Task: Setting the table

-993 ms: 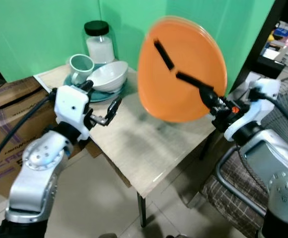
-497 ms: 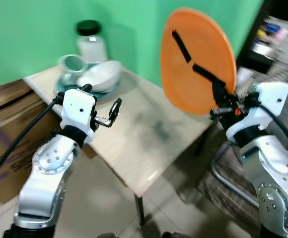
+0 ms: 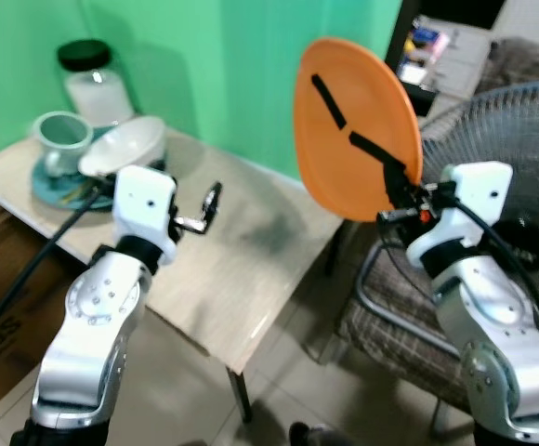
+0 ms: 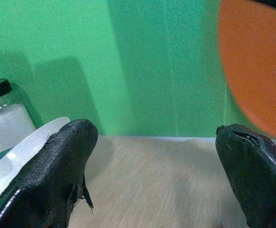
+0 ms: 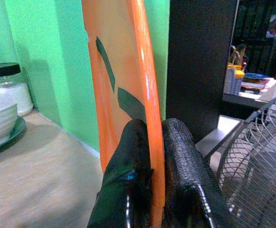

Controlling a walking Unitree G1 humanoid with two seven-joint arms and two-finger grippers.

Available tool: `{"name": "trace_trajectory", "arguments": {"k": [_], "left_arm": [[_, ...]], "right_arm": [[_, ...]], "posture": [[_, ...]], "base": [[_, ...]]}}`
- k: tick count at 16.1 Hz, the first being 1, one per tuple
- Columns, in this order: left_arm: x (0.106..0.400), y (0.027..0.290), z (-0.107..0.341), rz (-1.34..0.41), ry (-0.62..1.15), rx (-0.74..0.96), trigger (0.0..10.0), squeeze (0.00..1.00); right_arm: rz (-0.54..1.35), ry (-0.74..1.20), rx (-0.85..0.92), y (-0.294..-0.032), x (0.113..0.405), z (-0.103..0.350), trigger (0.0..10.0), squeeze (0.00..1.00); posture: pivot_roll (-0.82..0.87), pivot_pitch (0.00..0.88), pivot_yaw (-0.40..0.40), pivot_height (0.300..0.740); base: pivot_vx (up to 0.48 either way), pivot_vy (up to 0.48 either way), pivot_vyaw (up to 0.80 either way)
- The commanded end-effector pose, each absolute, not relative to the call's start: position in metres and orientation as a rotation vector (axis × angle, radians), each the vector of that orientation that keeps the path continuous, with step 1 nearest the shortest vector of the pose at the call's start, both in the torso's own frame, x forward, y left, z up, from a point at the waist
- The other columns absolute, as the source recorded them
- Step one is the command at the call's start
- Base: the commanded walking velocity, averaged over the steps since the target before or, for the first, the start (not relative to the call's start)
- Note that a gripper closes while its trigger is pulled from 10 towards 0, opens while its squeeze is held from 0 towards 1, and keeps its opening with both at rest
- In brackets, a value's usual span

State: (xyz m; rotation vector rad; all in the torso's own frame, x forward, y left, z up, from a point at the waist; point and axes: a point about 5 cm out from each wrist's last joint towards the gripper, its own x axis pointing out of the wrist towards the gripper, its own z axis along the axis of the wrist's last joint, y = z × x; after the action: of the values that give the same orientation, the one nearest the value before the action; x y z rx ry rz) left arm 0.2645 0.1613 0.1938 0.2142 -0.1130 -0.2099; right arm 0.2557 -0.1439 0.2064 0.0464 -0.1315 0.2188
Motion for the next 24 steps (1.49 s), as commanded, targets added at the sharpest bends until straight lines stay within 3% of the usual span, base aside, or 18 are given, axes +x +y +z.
{"name": "trace_trajectory", "arguments": {"k": [1,2,3,12,24], "left_arm": [[0.267,0.161,0.195,-0.203,-0.107,0.223,10.0,0.13],[0.267,0.159,0.195,-0.22,-0.109,0.242,10.0,0.04],[0.268,0.159,0.191,-0.226,-0.101,0.263,10.0,0.03],[0.269,0.151,0.184,-0.264,-0.079,0.288,10.0,0.04],[0.268,0.153,0.183,-0.299,-0.078,0.295,10.0,0.03]], "right_arm": [[0.206,-0.176,0.039,-0.145,0.255,0.211,10.0,0.0],[0.202,-0.172,0.038,-0.144,0.256,0.209,10.0,0.0],[0.196,-0.17,0.034,-0.144,0.257,0.207,10.0,0.0],[0.162,-0.141,0.049,-0.148,0.254,0.199,10.0,0.0],[0.354,-0.205,0.145,-0.152,0.244,0.209,10.0,0.0]], "posture": [[0.11,0.0,-0.014,0.74],[0.11,0.0,-0.012,0.74],[0.1,0.0,-0.005,0.74],[0.08,0.0,0.024,0.74],[0.08,0.0,0.026,0.74]], "base": [[0.0,0.0,-0.8],[0.0,0.0,-0.8],[0.0,0.0,-0.8],[0.0,0.0,-0.8],[0.0,0.0,-0.8]]}}
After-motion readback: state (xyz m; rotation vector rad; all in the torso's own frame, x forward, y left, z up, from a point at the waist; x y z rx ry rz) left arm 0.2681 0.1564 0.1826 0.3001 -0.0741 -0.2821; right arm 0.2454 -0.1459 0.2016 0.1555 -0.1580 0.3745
